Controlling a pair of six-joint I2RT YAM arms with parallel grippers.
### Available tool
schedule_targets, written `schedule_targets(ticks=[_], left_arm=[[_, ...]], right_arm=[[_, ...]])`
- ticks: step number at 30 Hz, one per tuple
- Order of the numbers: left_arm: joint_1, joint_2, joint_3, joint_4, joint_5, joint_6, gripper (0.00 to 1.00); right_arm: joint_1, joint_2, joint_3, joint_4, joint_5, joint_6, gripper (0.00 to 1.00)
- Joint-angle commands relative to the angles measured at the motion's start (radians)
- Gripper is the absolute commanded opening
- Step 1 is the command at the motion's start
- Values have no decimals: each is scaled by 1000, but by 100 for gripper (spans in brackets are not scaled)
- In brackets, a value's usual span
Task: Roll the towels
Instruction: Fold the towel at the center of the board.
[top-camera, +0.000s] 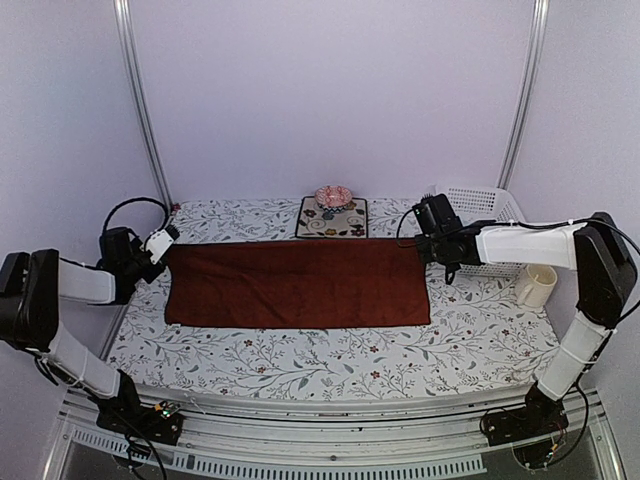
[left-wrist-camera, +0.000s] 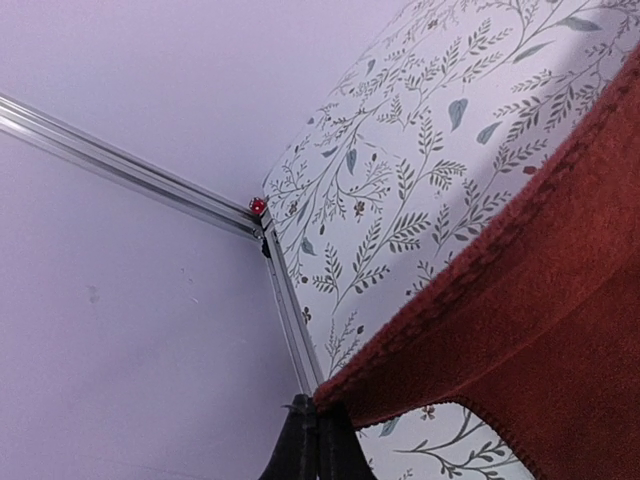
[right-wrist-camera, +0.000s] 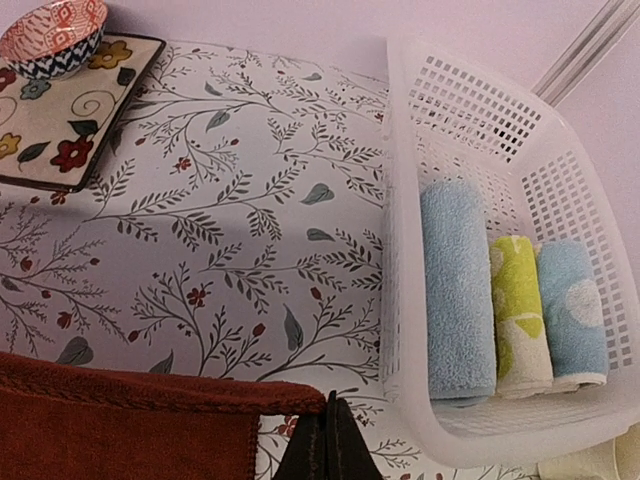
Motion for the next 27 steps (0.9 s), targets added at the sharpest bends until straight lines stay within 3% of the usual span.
schedule_targets(ticks=[1,10,20,27], left_arm=[[19,6,39,35,-31,-27,0],[20,-6,3,-39,66,66,0],[25,-48,-62,-33,63,102,0],[42,-124,-104,-115,119,140,0]], right_arm=[[-43,23,45,61,78,-55,2],[-46,14,-7,58,-48,-41,2],[0,-41,-94,19,-83,9,2],[16,-53,-123,-5,-104,24,2]])
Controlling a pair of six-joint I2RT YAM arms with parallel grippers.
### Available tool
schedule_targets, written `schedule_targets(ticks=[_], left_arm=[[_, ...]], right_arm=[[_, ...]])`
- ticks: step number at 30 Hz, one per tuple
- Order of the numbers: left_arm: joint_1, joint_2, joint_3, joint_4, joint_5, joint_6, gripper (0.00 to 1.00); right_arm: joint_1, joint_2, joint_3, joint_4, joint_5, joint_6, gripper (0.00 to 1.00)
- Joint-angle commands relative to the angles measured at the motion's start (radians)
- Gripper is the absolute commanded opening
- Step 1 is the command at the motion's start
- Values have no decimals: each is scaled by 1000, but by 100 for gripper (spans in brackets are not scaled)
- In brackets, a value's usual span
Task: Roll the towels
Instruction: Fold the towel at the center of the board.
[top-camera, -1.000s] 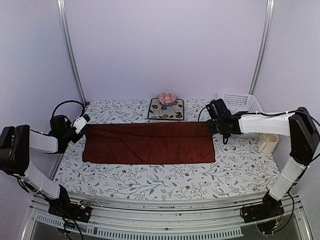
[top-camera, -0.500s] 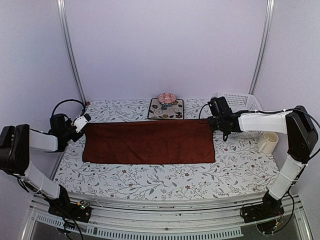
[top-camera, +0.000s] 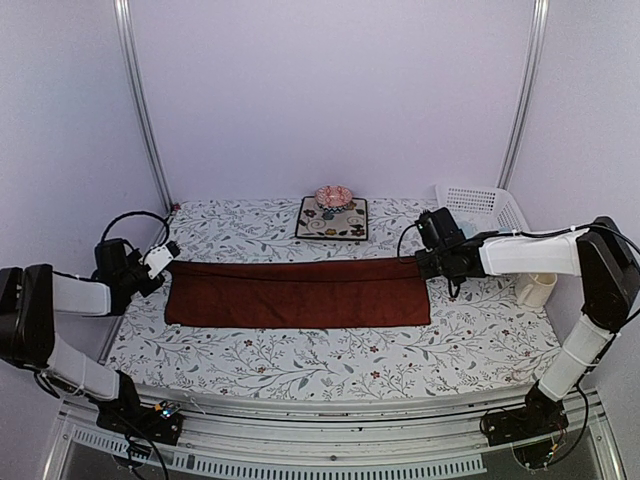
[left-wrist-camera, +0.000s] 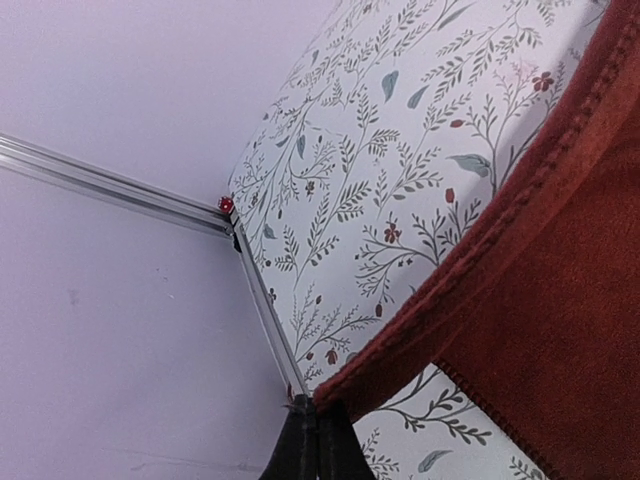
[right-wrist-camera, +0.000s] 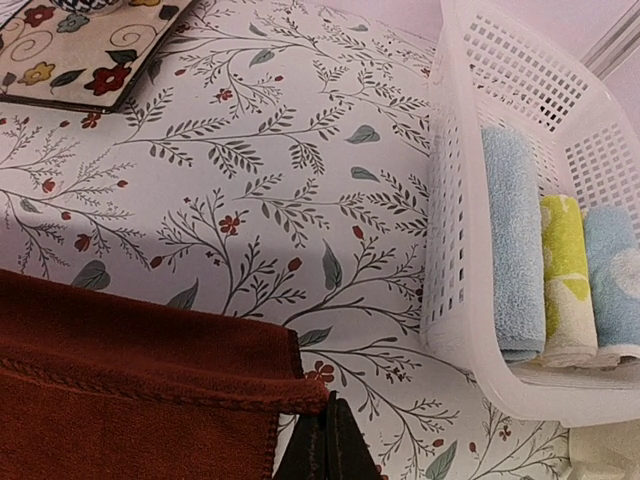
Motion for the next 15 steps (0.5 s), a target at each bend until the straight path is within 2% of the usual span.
schedule_targets(ticks=[1,9,15], left_arm=[[19,-48,-27,-73,45,49,0],[36,-78,-68,-205,107,150,0],[48,-82,-87,-241,100,190,0]], right_arm=[[16,-29,-30,-37,-12,26,2],[51,-32,-103,-58,-32,62,2],[68,-19,-132,-60,-38,69,2]])
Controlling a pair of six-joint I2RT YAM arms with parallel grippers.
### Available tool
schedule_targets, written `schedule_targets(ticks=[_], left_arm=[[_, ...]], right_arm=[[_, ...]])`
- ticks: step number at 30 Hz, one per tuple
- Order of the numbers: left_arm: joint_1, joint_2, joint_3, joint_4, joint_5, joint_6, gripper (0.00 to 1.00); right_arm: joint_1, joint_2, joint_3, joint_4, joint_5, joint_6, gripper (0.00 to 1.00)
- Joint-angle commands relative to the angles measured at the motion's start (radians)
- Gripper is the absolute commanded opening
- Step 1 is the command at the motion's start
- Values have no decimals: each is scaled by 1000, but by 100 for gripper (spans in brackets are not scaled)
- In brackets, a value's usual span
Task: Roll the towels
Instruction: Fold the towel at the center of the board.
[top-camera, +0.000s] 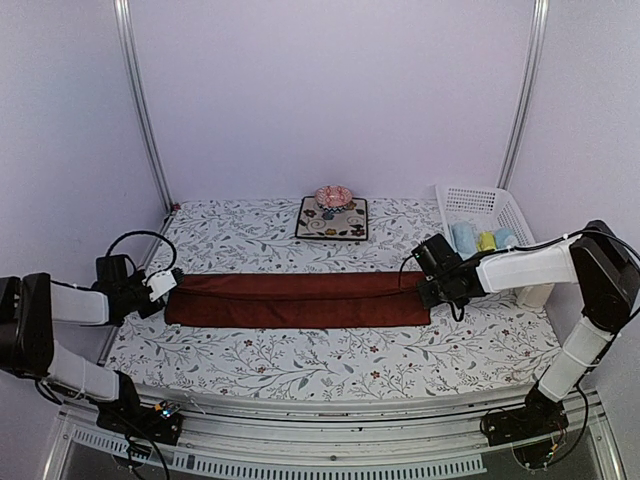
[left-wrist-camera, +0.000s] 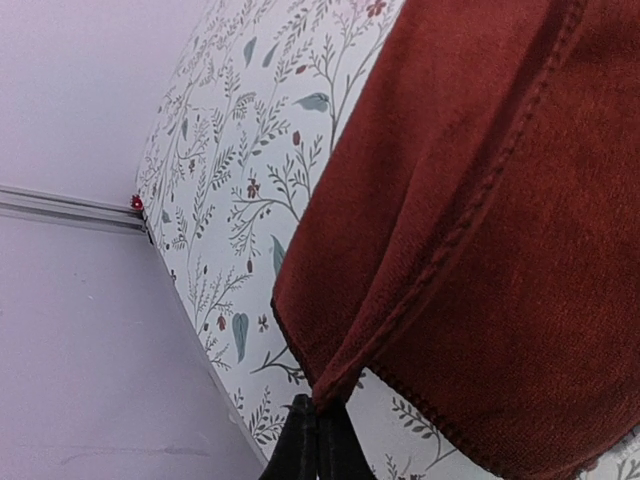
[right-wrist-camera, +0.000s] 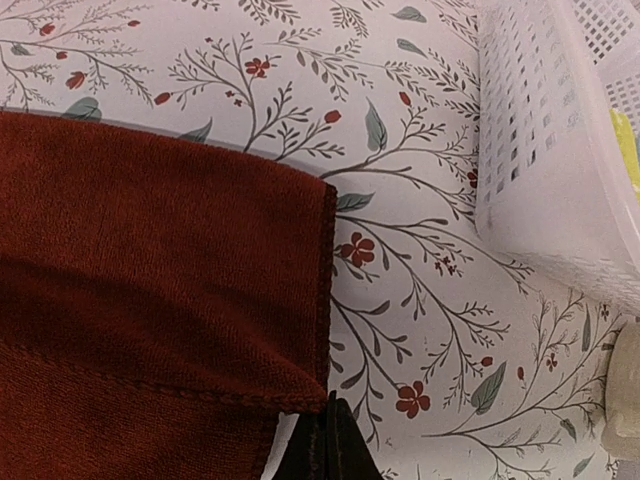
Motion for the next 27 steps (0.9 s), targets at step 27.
schedule_targets(ticks=[27], left_arm=[[41,-124,-20,-263,57,161,0]], right_arm=[[56,-64,-2,-246,105,79,2]])
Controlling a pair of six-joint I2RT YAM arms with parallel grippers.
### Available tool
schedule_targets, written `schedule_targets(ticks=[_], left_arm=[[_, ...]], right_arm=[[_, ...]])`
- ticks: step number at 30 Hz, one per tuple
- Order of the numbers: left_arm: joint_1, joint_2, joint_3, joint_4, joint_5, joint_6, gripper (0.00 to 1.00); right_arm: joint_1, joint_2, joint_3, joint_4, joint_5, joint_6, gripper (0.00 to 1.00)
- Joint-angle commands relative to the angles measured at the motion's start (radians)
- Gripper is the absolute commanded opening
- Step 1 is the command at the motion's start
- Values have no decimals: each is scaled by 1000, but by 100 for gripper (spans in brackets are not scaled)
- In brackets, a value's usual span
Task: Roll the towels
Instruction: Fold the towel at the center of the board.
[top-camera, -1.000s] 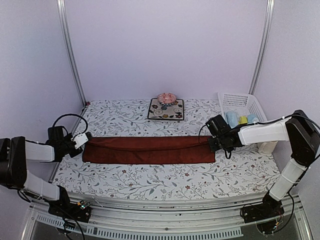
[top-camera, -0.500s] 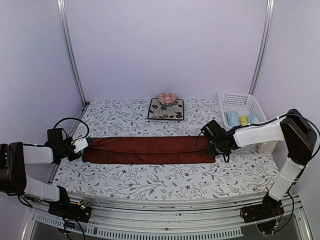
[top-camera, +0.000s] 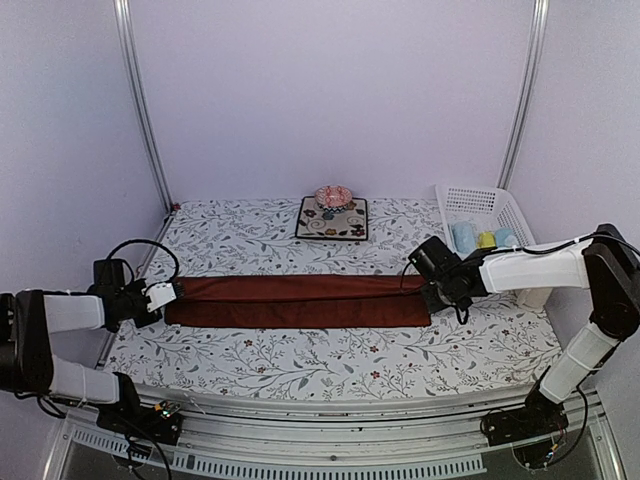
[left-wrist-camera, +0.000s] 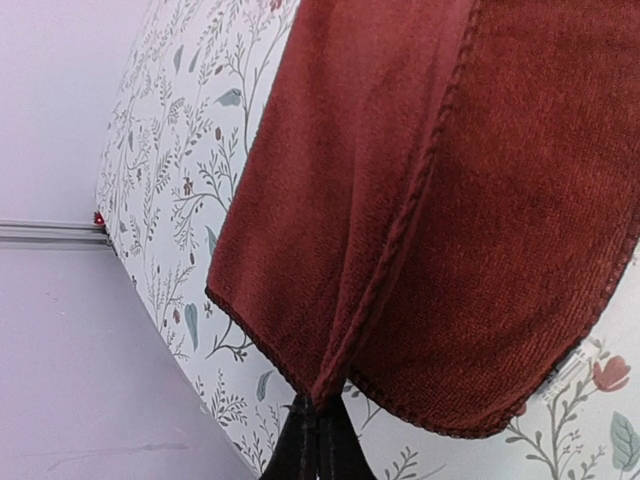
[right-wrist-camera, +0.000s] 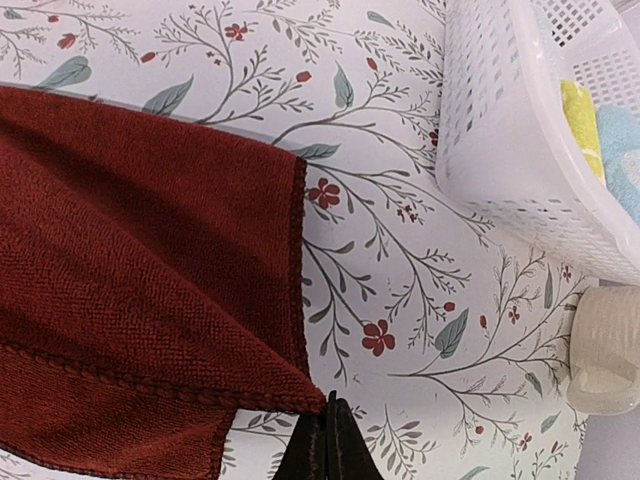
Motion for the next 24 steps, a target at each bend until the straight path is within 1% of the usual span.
schedule_targets(ticks=[1,10,15,24], left_arm=[[22,-29,-10,-49,23,33,0],[36,-83,-10,-132,50,91,0],[53,-111,-10,-186,81,129,0],[67,-104,-8,-233,109,167,0]], right_arm=[[7,-6,-27,-46,22,14,2],[42,71,0,-50,20,-3,2],[45,80,-1,-47,19,-6,2],[51,60,-17,-59,7,-3,2]])
